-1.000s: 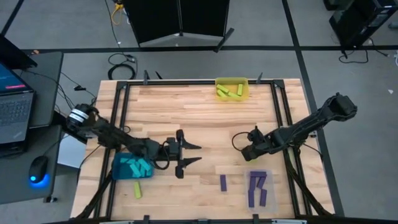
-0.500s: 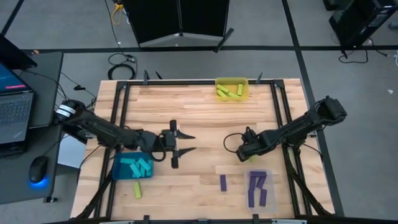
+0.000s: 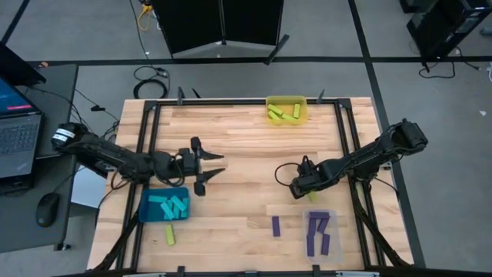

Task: Sort blocks
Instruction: Put the top green block into the yellow bin

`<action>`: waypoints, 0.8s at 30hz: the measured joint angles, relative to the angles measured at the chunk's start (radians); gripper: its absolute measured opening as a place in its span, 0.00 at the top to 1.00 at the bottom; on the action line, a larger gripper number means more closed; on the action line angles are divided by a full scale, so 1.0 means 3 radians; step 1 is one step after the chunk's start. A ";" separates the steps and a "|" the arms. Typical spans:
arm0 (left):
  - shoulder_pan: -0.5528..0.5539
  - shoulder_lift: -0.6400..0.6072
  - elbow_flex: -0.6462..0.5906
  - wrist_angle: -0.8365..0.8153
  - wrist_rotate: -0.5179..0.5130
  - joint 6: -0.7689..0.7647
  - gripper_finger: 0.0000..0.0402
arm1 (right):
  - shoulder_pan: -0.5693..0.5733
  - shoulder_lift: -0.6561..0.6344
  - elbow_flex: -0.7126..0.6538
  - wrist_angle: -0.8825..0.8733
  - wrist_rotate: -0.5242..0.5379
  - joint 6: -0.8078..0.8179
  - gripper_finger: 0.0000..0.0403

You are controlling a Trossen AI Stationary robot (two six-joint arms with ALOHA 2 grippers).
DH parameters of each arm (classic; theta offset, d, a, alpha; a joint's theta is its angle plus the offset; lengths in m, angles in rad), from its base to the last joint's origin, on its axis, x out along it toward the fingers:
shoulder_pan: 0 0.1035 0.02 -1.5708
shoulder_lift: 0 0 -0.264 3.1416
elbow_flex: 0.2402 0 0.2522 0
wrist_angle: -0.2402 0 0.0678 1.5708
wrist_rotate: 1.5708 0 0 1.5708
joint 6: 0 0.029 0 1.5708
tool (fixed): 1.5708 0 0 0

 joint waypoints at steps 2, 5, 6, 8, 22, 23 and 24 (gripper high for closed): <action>0.0053 -0.0066 -0.0034 -0.0024 -0.0004 -0.0001 0.50 | -0.0029 -0.0016 0.0012 0.0014 0.0068 -0.0049 0.71; 0.0133 -0.0096 -0.0045 -0.0038 -0.0006 0.0001 0.50 | -0.0101 -0.0038 0.0067 0.0036 0.0340 -0.0189 0.71; 0.0161 -0.0096 -0.0045 -0.0043 -0.0006 0.0001 0.50 | -0.0140 -0.0052 0.0095 0.0049 0.0516 -0.0252 0.71; 0.0209 -0.0095 -0.0045 -0.0055 -0.0006 0.0001 0.50 | -0.0216 -0.0093 0.0177 0.0067 0.0744 -0.0364 0.71; 0.0442 -0.0094 -0.0043 -0.0194 0.0159 -0.0113 0.50 | -0.1184 -0.0368 0.0914 0.0244 0.1957 -0.2058 0.71; 0.0445 -0.0094 -0.0043 -0.0226 0.0159 -0.0145 0.50 | -0.1295 -0.0368 0.0968 0.0370 0.2026 -0.2254 0.71; 0.0445 -0.0092 -0.0043 -0.0245 0.0160 -0.0189 0.50 | -0.1409 -0.0367 0.1015 0.0506 0.2077 -0.2444 0.71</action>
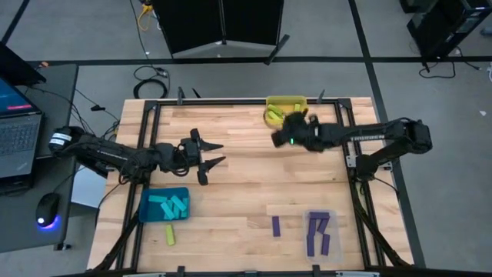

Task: Sort blocks
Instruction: Put the top green block into the yellow bin

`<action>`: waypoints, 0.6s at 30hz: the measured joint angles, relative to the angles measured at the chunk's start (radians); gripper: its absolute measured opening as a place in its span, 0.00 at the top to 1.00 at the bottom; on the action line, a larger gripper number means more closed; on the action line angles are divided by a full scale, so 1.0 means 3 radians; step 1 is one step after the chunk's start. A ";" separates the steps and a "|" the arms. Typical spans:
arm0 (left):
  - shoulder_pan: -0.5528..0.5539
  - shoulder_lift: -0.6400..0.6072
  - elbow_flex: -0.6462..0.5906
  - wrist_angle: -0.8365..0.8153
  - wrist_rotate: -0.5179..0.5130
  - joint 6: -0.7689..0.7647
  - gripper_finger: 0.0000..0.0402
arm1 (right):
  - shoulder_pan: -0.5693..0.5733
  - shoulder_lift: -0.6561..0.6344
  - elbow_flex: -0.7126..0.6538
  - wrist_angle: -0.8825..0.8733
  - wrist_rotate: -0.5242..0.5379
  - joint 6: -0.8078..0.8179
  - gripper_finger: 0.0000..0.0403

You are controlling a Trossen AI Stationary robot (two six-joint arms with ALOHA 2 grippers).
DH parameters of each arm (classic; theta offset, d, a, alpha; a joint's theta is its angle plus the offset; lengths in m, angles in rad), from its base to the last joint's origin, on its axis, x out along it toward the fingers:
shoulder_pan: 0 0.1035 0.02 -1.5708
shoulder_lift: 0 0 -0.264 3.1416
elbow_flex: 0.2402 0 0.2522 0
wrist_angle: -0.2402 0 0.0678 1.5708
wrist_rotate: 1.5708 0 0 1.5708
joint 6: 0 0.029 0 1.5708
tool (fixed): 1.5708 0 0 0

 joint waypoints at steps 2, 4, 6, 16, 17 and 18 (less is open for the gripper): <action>0.0000 0.0001 0.0000 -0.0013 0.0000 -0.0047 0.50 | -0.0255 0.0019 0.0071 0.0364 0.0040 -0.0400 0.71; -0.0003 0.0001 0.0000 -0.0016 0.0000 -0.0101 0.50 | -0.0511 0.0026 0.0082 0.0705 0.0027 -0.0736 0.71; -0.0003 0.0001 0.0000 -0.0019 0.0000 -0.0168 0.50 | -0.0731 0.0026 0.0082 0.0940 0.0010 -0.0952 0.71; -0.0175 0.0001 0.0012 -0.0028 -0.0127 -0.0292 0.50 | -0.1395 0.0026 -0.0048 0.1418 -0.0359 -0.1393 0.63; -0.0198 0.0001 0.0025 -0.0036 -0.0137 -0.0309 0.50 | -0.1419 0.0026 -0.0067 0.1487 -0.0403 -0.1420 0.63; -0.0226 0.0001 0.0043 -0.0062 -0.0144 -0.0318 0.50 | -0.1438 0.0026 -0.0082 0.1537 -0.0454 -0.1429 0.63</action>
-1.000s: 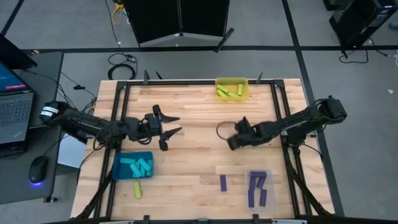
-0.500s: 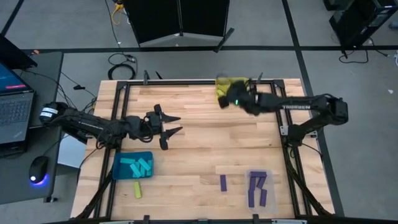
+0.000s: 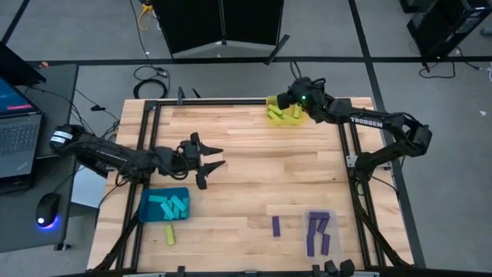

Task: Sort blocks
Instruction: Put the top green block into the yellow bin, then put the green block into the yellow bin

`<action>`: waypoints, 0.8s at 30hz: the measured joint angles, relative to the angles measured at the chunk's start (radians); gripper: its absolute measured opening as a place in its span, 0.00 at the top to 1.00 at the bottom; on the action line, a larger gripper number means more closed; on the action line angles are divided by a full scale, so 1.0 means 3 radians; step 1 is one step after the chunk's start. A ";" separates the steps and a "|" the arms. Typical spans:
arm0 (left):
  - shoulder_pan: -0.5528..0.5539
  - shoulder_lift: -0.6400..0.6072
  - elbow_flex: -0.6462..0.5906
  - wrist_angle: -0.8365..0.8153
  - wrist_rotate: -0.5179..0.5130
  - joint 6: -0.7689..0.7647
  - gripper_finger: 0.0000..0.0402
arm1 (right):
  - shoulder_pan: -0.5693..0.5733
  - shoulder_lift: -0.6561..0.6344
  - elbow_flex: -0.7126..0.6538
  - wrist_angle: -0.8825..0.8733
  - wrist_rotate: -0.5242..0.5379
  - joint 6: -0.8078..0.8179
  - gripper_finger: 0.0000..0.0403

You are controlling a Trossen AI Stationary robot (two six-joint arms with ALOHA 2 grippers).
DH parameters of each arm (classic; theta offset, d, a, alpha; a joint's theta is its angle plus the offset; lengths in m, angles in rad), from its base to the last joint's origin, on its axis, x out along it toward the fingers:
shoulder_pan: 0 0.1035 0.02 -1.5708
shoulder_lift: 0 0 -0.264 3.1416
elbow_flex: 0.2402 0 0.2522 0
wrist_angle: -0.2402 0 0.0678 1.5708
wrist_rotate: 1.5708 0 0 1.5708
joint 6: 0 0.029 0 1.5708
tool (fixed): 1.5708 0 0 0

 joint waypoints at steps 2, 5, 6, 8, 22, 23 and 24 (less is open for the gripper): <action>-0.0069 0.0000 0.0067 -0.0163 -0.0063 -0.0020 0.50 | -0.0011 0.0000 -0.0020 0.0057 -0.0052 -0.0015 0.62; -0.0189 0.0001 0.0251 -0.0723 -0.0298 -0.0180 0.50 | 0.0000 0.0000 -0.0049 0.0226 -0.0097 -0.0105 0.60; -0.0236 0.0001 0.0343 -0.0975 -0.0364 -0.0276 0.50 | 0.0009 -0.0001 -0.0055 0.0244 -0.0151 -0.0118 0.59; -0.0336 0.0004 0.0532 -0.1482 -0.0459 -0.0506 0.50 | 0.0041 -0.0001 -0.0058 0.0321 -0.0255 -0.0131 0.56; -0.1257 0.0530 0.1638 -0.3628 -0.0793 -0.2248 0.50 | 0.0874 -0.0294 -0.0141 0.0916 -0.1000 -0.0565 0.40; -0.1328 0.0596 0.1705 -0.3759 -0.0787 -0.2408 0.50 | 0.0961 -0.0368 -0.0199 0.1017 -0.0991 -0.0588 0.40; -0.1401 0.0666 0.1769 -0.3891 -0.0778 -0.2567 0.50 | 0.1057 -0.0440 -0.0265 0.1143 -0.0966 -0.0616 0.39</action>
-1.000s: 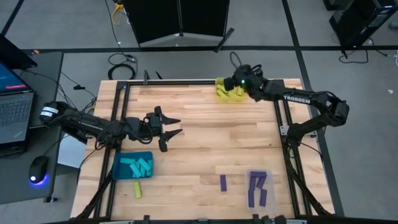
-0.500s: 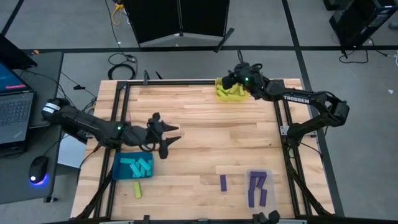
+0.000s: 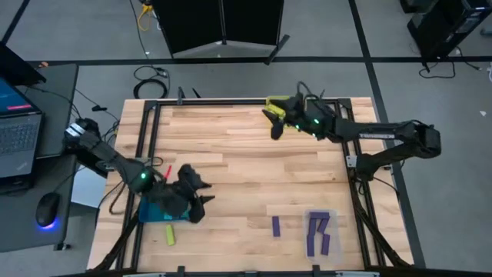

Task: Sort blocks
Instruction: Put the green block into the yellow bin

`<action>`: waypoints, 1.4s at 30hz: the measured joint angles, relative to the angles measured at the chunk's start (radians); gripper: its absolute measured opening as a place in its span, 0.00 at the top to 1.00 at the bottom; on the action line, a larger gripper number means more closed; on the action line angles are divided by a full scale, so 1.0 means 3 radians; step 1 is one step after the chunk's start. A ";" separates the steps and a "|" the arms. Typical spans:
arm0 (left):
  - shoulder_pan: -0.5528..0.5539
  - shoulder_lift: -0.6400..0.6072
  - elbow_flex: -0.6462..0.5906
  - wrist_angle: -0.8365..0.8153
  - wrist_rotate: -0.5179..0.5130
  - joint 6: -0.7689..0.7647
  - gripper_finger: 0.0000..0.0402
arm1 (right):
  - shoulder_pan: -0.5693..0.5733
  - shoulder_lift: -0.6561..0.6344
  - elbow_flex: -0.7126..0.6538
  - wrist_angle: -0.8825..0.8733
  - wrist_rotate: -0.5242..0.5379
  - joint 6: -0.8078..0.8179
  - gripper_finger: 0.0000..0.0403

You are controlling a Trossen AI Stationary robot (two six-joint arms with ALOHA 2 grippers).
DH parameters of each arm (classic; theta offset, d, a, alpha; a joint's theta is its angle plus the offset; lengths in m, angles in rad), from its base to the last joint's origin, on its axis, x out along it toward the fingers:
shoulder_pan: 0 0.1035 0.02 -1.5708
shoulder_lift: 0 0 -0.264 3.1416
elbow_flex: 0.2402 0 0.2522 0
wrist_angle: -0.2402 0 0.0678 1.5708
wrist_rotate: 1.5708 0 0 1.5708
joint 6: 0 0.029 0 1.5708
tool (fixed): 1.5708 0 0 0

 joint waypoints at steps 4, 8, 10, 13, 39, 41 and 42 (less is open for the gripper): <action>-0.0263 0.0311 0.0275 -0.0453 0.0138 -0.0676 0.50 | 0.0333 -0.0328 -0.0332 0.0427 0.0189 -0.0056 0.39; -0.0455 0.0644 0.0569 -0.0884 0.0506 -0.1359 0.50 | 0.0593 -0.0580 -0.0672 0.0622 0.0481 -0.0026 0.39; -0.0534 0.0804 0.0757 -0.1190 0.0695 -0.1735 0.50 | 0.0689 -0.0659 -0.0833 0.0700 0.0589 0.0009 0.39; -0.0658 0.1033 0.1025 -0.1714 0.0986 -0.2375 0.50 | 0.0782 -0.0707 -0.1032 0.0869 0.0703 0.0095 0.39; -0.1405 0.2049 0.1277 -0.1807 0.1912 -0.4860 0.49 | 0.1243 -0.0604 -0.1324 0.1481 0.0633 0.0245 0.40; -0.1415 0.2059 0.1277 -0.1831 0.1914 -0.4870 0.49 | 0.1288 -0.0604 -0.1323 0.1492 0.0634 0.0256 0.40; -0.1416 0.2071 0.1277 -0.1848 0.1914 -0.4870 0.48 | 0.1308 -0.0604 -0.1323 0.1491 0.0634 0.0269 0.40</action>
